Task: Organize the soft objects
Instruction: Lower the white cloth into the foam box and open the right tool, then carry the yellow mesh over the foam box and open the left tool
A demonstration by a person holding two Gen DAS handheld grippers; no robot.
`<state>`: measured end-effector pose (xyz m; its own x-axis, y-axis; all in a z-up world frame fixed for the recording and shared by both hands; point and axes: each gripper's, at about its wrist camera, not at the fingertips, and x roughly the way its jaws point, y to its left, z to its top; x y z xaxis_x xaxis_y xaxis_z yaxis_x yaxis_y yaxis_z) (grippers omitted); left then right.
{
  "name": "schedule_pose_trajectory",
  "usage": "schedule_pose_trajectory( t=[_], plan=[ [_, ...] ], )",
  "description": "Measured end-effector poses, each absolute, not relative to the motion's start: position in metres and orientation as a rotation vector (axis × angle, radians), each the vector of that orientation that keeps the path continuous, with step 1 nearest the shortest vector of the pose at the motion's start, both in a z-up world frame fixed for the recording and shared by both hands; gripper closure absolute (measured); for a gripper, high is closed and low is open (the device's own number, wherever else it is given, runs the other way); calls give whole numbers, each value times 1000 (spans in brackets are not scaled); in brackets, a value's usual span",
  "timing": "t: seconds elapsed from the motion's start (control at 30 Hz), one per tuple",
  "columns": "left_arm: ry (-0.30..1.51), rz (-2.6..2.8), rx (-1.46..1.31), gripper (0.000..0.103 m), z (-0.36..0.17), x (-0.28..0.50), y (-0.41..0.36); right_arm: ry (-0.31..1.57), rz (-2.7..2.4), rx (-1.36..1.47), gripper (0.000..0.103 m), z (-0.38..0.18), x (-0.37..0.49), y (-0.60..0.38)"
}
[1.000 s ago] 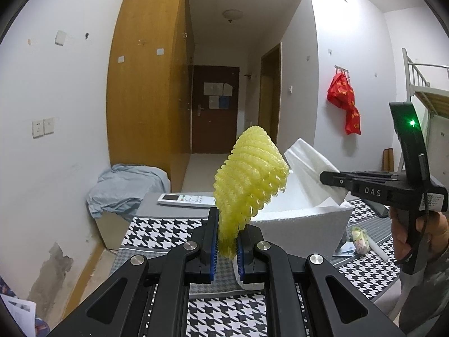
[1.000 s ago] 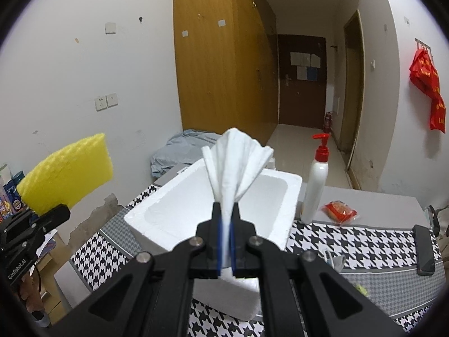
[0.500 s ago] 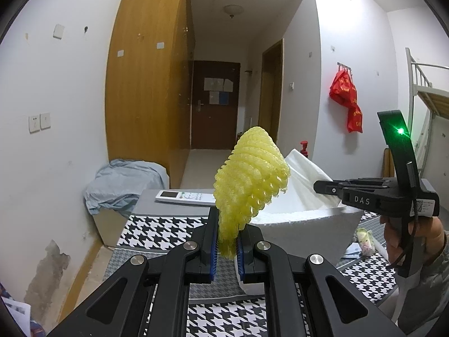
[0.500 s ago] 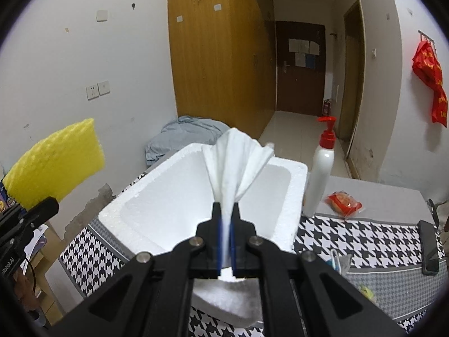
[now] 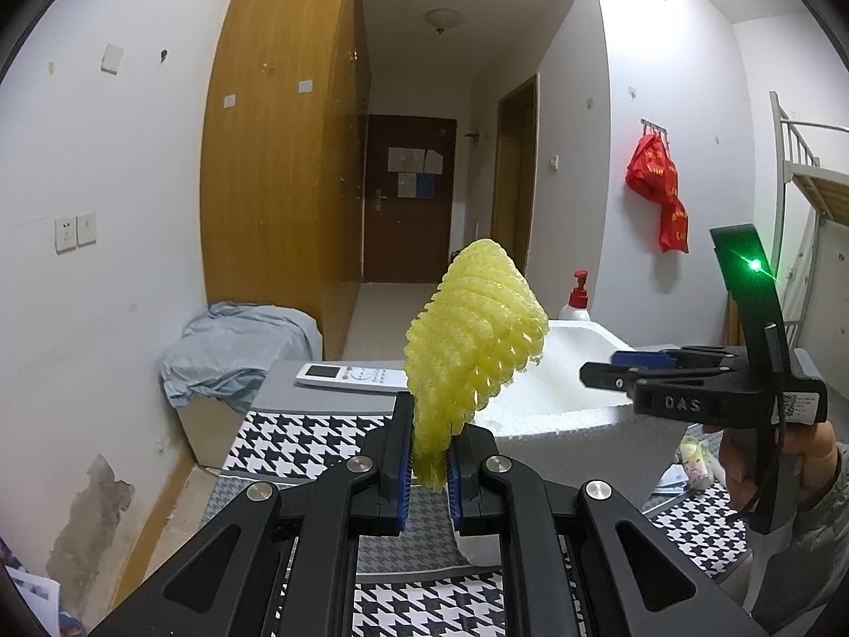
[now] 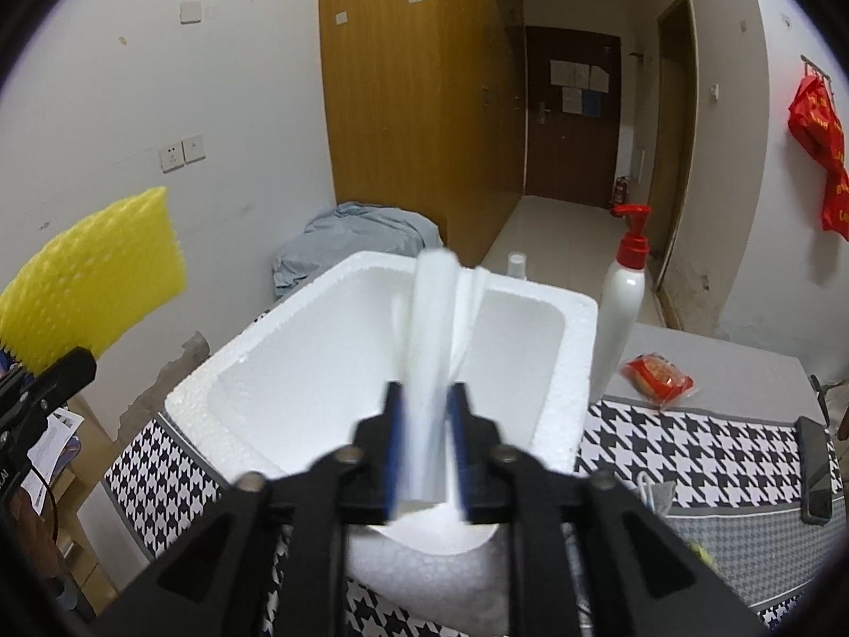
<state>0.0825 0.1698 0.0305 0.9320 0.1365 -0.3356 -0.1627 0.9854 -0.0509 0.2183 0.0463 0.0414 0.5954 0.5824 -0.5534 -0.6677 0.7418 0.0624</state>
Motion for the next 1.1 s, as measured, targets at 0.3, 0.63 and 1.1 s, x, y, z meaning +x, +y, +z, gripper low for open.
schedule_pose_trajectory(
  t=[0.3,0.63,1.1],
  plan=[
    [344,147,-85,91,32,86,169,546,744,-133,29,48,209,39],
    [338,125,-79,91,38,90,163,511,721,-119,29,55,205,19],
    [347,61,-70,91,45,104,144,500,619,-88,29,54,202,-30]
  ],
)
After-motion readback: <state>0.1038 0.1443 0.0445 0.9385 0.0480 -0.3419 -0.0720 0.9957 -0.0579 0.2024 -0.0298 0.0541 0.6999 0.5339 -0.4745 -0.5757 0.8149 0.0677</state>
